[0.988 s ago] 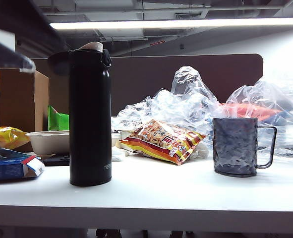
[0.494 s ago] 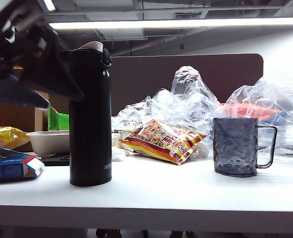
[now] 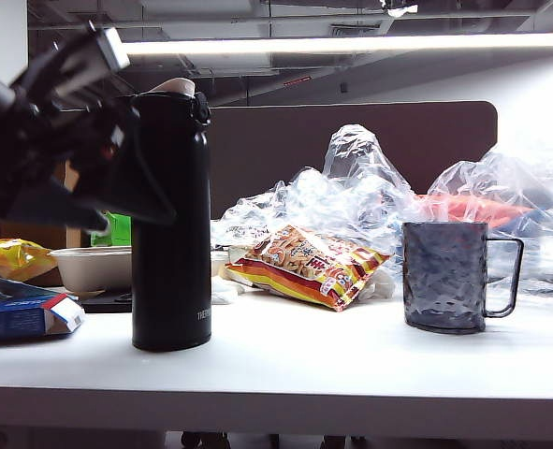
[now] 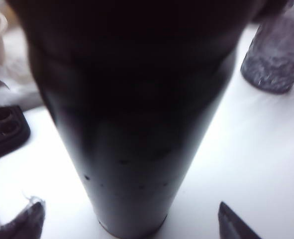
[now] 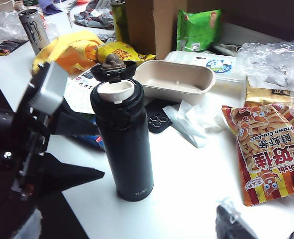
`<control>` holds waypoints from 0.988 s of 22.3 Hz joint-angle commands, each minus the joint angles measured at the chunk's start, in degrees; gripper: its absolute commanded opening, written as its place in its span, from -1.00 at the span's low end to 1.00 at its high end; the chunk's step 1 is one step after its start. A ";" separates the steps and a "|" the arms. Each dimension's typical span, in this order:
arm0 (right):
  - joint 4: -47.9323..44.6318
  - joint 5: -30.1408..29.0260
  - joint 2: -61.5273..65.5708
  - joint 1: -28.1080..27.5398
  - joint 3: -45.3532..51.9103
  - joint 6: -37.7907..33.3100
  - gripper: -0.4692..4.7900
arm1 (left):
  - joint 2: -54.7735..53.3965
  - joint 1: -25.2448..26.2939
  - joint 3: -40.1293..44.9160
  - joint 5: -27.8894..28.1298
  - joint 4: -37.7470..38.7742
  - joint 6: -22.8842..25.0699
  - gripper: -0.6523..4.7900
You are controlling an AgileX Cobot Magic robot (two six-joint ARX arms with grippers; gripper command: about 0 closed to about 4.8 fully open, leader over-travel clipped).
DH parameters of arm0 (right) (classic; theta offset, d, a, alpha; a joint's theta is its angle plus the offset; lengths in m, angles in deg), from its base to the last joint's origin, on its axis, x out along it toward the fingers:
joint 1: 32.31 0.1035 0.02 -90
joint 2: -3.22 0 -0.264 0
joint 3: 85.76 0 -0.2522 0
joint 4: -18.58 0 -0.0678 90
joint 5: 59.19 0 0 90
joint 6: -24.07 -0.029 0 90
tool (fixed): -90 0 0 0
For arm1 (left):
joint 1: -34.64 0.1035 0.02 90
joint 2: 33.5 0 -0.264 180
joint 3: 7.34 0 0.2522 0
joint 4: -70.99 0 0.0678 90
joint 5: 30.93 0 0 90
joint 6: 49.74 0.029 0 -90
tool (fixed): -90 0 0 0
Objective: Pick up the black thermos, pour some water into the cup, then place the black thermos back on the table.
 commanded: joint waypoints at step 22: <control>-0.15 1.16 0.26 0.00 -0.24 2.73 1.00 | -12.92 -0.15 -0.17 -0.07 -25.11 -0.04 1.00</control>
